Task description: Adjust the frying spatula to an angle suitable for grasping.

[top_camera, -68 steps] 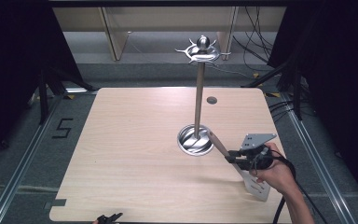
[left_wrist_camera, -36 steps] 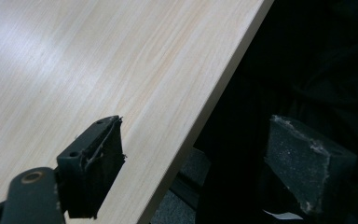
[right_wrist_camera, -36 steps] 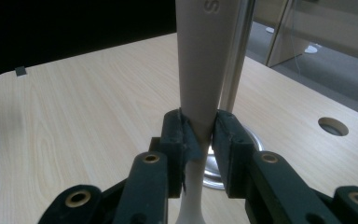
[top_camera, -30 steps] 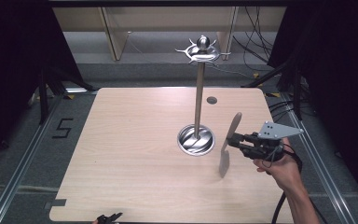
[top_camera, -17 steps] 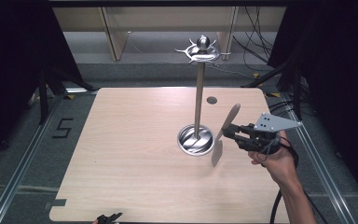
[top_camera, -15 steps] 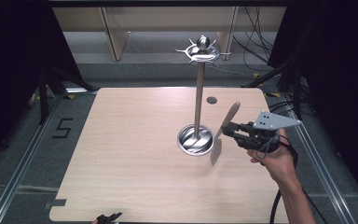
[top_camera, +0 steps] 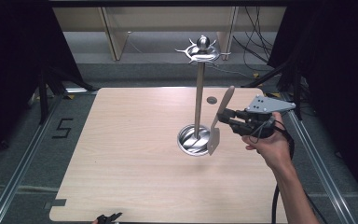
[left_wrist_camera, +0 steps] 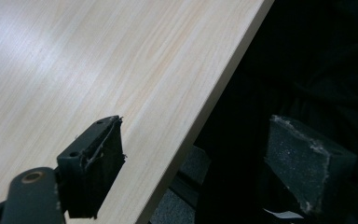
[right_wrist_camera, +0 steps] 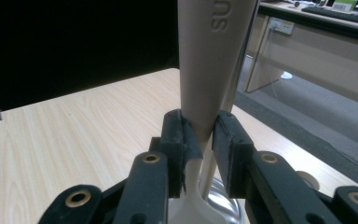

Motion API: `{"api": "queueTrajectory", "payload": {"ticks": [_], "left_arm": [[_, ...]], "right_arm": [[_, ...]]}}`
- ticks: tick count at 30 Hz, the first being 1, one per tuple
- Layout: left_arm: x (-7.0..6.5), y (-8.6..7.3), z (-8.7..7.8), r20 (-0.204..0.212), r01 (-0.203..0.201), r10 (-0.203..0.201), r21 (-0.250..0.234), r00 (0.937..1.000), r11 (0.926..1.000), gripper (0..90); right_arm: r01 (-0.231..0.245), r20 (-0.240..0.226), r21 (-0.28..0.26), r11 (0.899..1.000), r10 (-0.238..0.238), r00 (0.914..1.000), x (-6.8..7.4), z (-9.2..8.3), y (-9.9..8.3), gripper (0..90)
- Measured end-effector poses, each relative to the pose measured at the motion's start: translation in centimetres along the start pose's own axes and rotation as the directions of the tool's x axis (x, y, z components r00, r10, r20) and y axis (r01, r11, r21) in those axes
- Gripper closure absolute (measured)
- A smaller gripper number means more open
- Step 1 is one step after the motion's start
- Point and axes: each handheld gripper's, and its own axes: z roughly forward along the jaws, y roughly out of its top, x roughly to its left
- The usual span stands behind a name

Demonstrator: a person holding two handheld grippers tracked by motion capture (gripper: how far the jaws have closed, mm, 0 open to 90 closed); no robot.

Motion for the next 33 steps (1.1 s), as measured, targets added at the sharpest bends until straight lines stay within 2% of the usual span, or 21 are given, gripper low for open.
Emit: {"api": "queueTrajectory", "payload": {"ticks": [1,4,5,6,7,8,11,13,15,16,17,19,21,23,24,25,27,29,33], "left_arm": [[0.0,0.0,-0.1,0.009,-0.001,0.001,-0.001,1.0000,1.0000,18.2],[0.1,0.0,-0.1,0.013,0.001,-0.001,-0.002,0.9999,1.0000,18.2],[0.1,0.0,-0.1,0.014,-0.001,0.001,-0.001,0.9999,1.0000,18.2],[0.1,0.0,-0.1,0.013,-0.001,0.001,-0.001,0.9999,1.0000,18.2],[0.1,0.0,-0.1,0.013,0.000,0.000,-0.001,0.9999,1.0000,18.2],[0.1,0.0,-0.1,0.013,0.002,-0.002,-0.002,0.9999,1.0000,18.2],[0.1,0.0,-0.1,0.013,0.003,-0.002,-0.004,0.9999,1.0000,18.2],[0.1,0.0,-0.1,0.013,0.004,-0.004,-0.003,0.9999,1.0000,18.2],[0.0,0.0,-0.1,0.004,0.004,-0.004,-0.006,1.0000,1.0000,18.2],[0.0,0.0,-0.1,0.002,0.004,-0.004,-0.006,1.0000,1.0000,18.2],[0.0,0.0,0.0,0.003,0.005,-0.005,-0.005,1.0000,1.0000,18.2],[0.0,0.0,0.0,-0.001,0.004,-0.004,-0.006,1.0000,1.0000,18.2],[0.0,0.0,0.0,-0.005,0.002,-0.003,-0.005,1.0000,1.0000,18.1],[0.0,0.0,0.0,-0.003,0.004,-0.004,-0.005,1.0000,1.0000,18.2],[0.0,0.0,0.0,-0.003,0.003,-0.003,-0.005,1.0000,1.0000,18.2],[0.0,0.0,0.0,-0.002,0.003,-0.003,-0.005,1.0000,1.0000,18.2],[0.0,0.0,0.0,0.009,0.002,-0.002,-0.003,1.0000,1.0000,18.2],[-0.1,0.0,0.2,0.008,0.002,-0.002,-0.003,1.0000,1.0000,18.1],[-0.1,0.0,0.2,0.003,0.003,-0.003,-0.007,1.0000,1.0000,18.1]], "right_arm": [[0.011,0.018,0.009,1.000,-0.011,0.9998,0.0,0.1,0.5,75.3],[0.007,0.007,0.008,1.000,-0.007,0.9999,-0.1,0.2,0.9,75.3],[-0.014,0.014,0.010,1.000,0.014,0.9998,0.0,0.2,1.1,75.3],[-0.005,0.012,0.017,1.000,0.005,0.9999,-0.1,0.3,1.3,75.3],[0.013,0.031,0.005,1.000,-0.013,0.9994,-0.1,0.5,1.5,75.3],[-0.002,0.026,0.012,1.000,0.002,0.9997,0.0,0.6,1.6,75.3],[0.000,0.019,0.028,1.000,-0.001,0.9998,-0.1,0.9,2.2,75.3],[0.022,0.046,0.037,0.999,-0.024,0.9987,-0.4,1.2,2.8,75.3],[0.024,0.055,0.025,0.999,-0.025,0.9981,-0.4,1.3,3.0,75.3],[-0.001,0.048,0.037,0.999,0.000,0.9988,-0.3,1.4,3.3,75.3],[0.019,0.038,0.039,0.999,-0.020,0.9991,-0.4,1.4,3.6,75.3],[0.010,0.051,0.040,0.999,-0.012,0.9986,-0.3,1.4,3.9,75.3],[0.018,0.044,0.043,0.999,-0.020,0.9988,-0.4,1.5,4.0,75.3],[0.016,0.049,0.043,0.999,-0.018,0.9986,-0.5,1.6,4.2,75.3],[0.017,0.070,0.040,0.999,-0.019,0.9974,-0.5,1.6,4.3,75.3],[0.006,0.065,0.056,0.998,-0.010,0.9978,-0.5,1.7,4.4,75.3],[0.016,0.067,0.058,0.998,-0.019,0.9975,-0.6,1.7,4.5,75.3],[-0.015,0.062,0.061,0.998,0.011,0.9980,-0.5,1.8,4.6,75.3],[0.020,0.088,0.068,0.997,-0.026,0.9958,-0.7,1.9,4.9,75.3]]}}
